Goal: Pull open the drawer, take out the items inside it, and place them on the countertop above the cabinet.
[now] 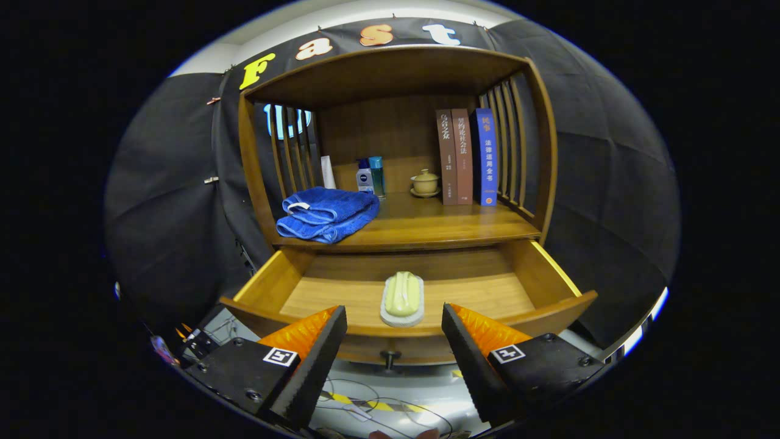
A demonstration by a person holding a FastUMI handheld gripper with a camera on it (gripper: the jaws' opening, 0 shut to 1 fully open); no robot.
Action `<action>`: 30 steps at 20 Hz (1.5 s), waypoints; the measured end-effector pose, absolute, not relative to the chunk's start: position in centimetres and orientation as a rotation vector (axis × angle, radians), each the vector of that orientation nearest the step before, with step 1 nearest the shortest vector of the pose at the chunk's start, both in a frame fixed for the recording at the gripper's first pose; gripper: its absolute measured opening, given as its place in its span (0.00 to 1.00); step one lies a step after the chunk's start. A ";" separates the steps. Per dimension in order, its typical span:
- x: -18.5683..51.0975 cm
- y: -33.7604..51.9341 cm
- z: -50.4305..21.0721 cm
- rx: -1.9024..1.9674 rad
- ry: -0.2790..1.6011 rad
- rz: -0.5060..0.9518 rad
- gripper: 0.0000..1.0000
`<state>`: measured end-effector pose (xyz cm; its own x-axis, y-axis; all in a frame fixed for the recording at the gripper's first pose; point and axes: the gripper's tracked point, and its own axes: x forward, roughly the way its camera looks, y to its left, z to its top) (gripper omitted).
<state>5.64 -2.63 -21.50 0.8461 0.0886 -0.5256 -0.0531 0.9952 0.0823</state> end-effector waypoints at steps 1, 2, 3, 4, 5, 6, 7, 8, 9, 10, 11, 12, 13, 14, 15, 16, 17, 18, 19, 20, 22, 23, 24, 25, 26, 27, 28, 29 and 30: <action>7.2 -2.5 -21.6 0.050 0.594 0.082 0.99; 8.7 -2.2 -21.7 0.045 0.629 0.084 0.99; 10.2 -2.0 -22.1 0.052 0.664 0.082 0.99; 11.5 -1.9 -23.0 0.044 0.715 0.068 0.99; 12.6 -2.1 -23.8 0.021 0.762 0.054 0.99; 13.6 -2.1 -24.9 -0.008 0.809 0.049 0.99; 14.7 -1.8 -25.9 -0.015 0.839 0.049 0.99; 15.4 -1.7 -27.2 -0.020 0.878 0.045 0.99; 15.9 -1.6 -28.5 -0.025 0.923 0.041 0.99; 16.2 -1.7 -30.0 -0.024 0.964 0.034 0.99; 16.2 -1.7 -31.3 -0.023 1.007 0.026 0.99; 16.4 -1.7 -32.7 -0.015 1.041 0.023 0.98; 16.5 -1.9 -33.9 -0.012 1.065 0.014 0.94; 16.7 -2.1 -34.9 -0.009 1.083 0.008 0.90; 16.9 -2.3 -35.7 -0.011 1.097 0.001 0.81; 17.1 -2.5 -36.3 -0.017 1.107 -0.003 0.79; 17.2 -2.7 -36.9 -0.018 1.116 -0.009 0.73; 17.2 -2.5 -37.1 0.000 1.125 -0.011 0.63; 17.2 -2.5 -36.9 0.008 1.121 -0.019 0.53; 17.6 -2.6 -36.7 0.004 1.116 -0.010 0.43; 17.3 -2.8 -36.8 -0.005 1.115 -0.024 0.20; 17.3 -2.8 -36.8 -0.005 1.114 -0.025 0.20; 17.1 -2.9 -36.8 0.004 1.119 -0.033 0.20; 16.7 -2.9 -36.6 0.021 1.129 -0.042 0.20; 16.4 -2.9 -36.4 0.045 1.138 -0.050 0.20; 16.0 -2.7 -35.9 0.067 1.144 -0.048 0.20; 15.5 -2.4 -35.4 0.084 1.146 -0.042 0.20; 14.8 -2.1 -34.7 0.099 1.150 -0.028 0.20; 14.3 -1.8 -34.1 0.115 1.149 -0.019 0.20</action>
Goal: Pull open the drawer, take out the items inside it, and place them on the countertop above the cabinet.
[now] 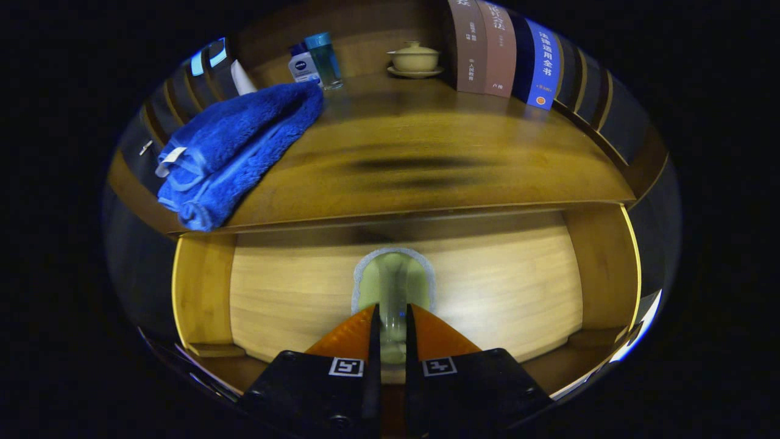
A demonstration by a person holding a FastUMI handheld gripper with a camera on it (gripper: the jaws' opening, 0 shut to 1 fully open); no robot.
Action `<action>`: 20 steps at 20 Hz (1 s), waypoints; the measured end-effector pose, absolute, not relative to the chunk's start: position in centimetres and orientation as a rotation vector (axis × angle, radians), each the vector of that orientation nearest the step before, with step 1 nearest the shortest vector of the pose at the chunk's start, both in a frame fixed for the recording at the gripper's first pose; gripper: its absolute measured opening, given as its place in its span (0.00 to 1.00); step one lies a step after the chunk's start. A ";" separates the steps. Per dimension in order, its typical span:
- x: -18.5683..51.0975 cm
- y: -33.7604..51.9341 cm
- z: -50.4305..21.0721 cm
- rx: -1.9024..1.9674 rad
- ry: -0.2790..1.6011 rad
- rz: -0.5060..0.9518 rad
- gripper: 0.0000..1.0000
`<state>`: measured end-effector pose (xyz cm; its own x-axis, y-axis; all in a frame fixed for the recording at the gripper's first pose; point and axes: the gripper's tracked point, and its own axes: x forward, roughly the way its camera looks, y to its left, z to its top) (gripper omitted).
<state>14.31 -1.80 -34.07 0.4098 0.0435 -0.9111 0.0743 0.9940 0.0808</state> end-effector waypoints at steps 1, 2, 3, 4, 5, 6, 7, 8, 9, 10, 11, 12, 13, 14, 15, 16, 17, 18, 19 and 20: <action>13.8 -1.6 -33.3 0.125 1.148 -0.013 0.20; 13.2 -1.5 -32.5 0.133 1.145 -0.006 0.20; 12.6 -1.2 -31.5 0.146 1.143 0.002 0.20; 12.2 -0.9 -30.6 0.161 1.134 0.013 0.20; 12.0 -0.7 -29.6 0.164 1.122 0.021 0.20; 12.0 -0.8 -28.5 0.162 1.105 0.026 0.20; 12.2 -0.9 -27.3 0.160 1.088 0.032 0.20; 12.4 -0.7 -25.9 0.164 1.072 0.037 0.20; 12.9 -0.7 -24.8 0.169 1.056 0.039 0.20; 13.7 -0.8 -23.6 0.165 1.037 0.039 0.20; 14.7 -1.0 -22.6 0.152 1.021 0.034 0.20; 16.0 -1.2 -21.7 0.143 1.010 0.029 0.20; 17.2 -1.2 -21.3 0.137 1.003 0.030 0.20; 18.7 -1.2 -21.0 0.134 1.000 0.026 0.20; 20.1 -1.4 -20.9 0.126 0.999 0.016 0.20; 21.5 -1.6 -21.0 0.110 1.001 0.008 0.20; 22.9 -1.8 -21.2 0.091 1.005 0.000 0.20; 24.3 -2.0 -21.6 0.081 1.007 -0.012 0.20; 25.5 -2.1 -21.8 0.079 1.013 -0.022 0.20; 26.8 -2.3 -22.4 0.074 1.021 -0.031 0.20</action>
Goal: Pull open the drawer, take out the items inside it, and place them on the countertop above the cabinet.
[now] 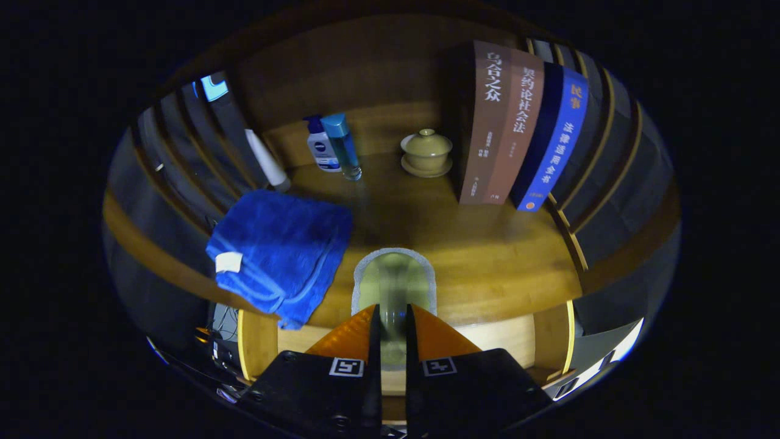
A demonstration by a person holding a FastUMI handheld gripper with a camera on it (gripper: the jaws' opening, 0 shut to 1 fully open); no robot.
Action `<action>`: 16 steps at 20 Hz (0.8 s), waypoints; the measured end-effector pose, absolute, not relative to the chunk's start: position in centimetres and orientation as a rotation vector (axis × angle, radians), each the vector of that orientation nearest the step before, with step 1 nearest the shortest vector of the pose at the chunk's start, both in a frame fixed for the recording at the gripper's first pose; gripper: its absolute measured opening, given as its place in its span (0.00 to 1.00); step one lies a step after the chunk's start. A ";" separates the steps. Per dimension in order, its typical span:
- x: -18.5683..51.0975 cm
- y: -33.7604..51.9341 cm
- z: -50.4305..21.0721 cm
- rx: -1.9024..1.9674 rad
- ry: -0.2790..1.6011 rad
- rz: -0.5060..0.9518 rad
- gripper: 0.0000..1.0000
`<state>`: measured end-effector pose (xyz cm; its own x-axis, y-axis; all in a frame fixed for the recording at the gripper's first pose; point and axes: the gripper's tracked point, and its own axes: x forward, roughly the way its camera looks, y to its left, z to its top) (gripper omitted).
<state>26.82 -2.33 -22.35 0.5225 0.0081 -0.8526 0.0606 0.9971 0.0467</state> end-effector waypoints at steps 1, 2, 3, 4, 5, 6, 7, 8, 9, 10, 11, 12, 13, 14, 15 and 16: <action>28.0 -2.5 -22.8 0.065 1.030 -0.039 0.20; 28.9 -2.6 -23.3 0.054 1.042 -0.040 0.20; 29.7 -2.7 -23.8 0.048 1.056 -0.042 0.20; 30.4 -2.5 -24.4 0.044 1.068 -0.043 0.20; 31.1 -2.6 -25.0 0.031 1.078 -0.044 0.20; 31.6 -2.7 -25.4 0.019 1.086 -0.043 0.20; 32.0 -2.8 -25.8 0.013 1.095 -0.046 0.20; 32.3 -2.7 -25.7 0.015 1.097 -0.047 0.20; 32.6 -2.6 -25.7 0.016 1.098 -0.043 0.20; 32.6 -2.5 -26.0 0.017 1.106 -0.043 0.20; 32.5 -2.5 -25.7 0.016 1.110 -0.042 0.20; 32.6 -2.6 -26.0 0.013 1.110 -0.039 0.21; 32.6 -2.5 -26.0 0.012 1.111 -0.034 0.21; 32.5 -2.3 -25.9 0.016 1.109 -0.027 0.24; 32.3 -2.3 -25.9 0.017 1.113 -0.024 0.26; 32.1 -2.4 -25.8 0.011 1.117 -0.024 0.33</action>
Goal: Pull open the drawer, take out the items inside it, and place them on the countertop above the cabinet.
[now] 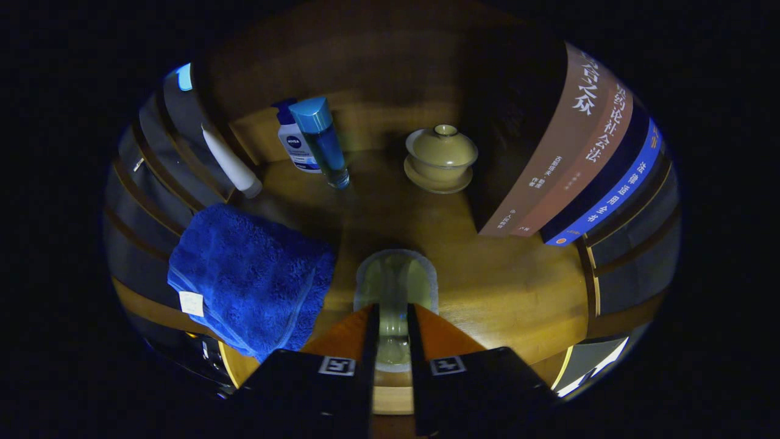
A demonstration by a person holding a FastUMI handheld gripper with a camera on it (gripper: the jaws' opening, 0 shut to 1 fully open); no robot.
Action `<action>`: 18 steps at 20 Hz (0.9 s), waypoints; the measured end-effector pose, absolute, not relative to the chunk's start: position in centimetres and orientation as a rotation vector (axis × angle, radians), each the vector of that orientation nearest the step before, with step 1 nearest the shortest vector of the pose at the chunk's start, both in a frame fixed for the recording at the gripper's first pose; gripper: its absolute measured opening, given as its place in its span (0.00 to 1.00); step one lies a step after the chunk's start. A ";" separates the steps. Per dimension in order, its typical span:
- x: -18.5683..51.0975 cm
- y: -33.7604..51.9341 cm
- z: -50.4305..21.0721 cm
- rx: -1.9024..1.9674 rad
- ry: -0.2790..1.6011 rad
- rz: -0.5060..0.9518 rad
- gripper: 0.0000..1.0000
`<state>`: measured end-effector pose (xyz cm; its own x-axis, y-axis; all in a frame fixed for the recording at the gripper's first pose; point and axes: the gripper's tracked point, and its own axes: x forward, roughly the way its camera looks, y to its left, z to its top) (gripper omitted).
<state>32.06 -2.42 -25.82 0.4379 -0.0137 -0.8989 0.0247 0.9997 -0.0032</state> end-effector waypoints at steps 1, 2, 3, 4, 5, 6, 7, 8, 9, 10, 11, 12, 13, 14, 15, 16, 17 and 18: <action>31.8 -2.7 -25.9 -0.002 1.112 -0.028 0.40; 31.8 -2.8 -26.0 -0.017 1.102 -0.024 0.46; 31.6 -3.1 -25.3 -0.025 1.090 -0.029 0.53; 31.8 -3.1 -25.7 -0.030 1.078 -0.031 0.60; 31.5 -3.2 -25.5 -0.026 1.068 -0.038 0.67; 31.2 -3.1 -25.4 -0.015 1.058 -0.041 0.73; 31.2 -2.9 -25.2 0.002 1.040 -0.038 0.80; 31.0 -2.8 -25.1 0.018 1.022 -0.030 0.87; 30.5 -2.9 -25.0 0.020 1.004 -0.023 0.93; 30.3 -3.0 -24.8 0.010 0.975 -0.012 1.00; 29.9 -3.2 -24.4 -0.005 0.936 -0.004 1.00; 29.5 -3.4 -24.0 -0.019 0.891 -0.001 1.00; 28.9 -3.5 -23.4 -0.029 0.842 0.006 1.00; 28.0 -3.3 -22.8 -0.034 0.794 0.018 1.00; 27.1 -3.1 -21.9 -0.033 0.744 0.029 1.00; 25.9 -2.9 -21.1 -0.030 0.695 0.041 1.00; 24.6 -2.6 -20.1 -0.031 0.643 0.047 1.00; 23.5 -2.8 -19.2 -0.030 0.588 0.045 1.00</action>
<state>23.47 -2.81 -19.16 0.8312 0.0344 -0.5549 -0.0513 0.9986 -0.0150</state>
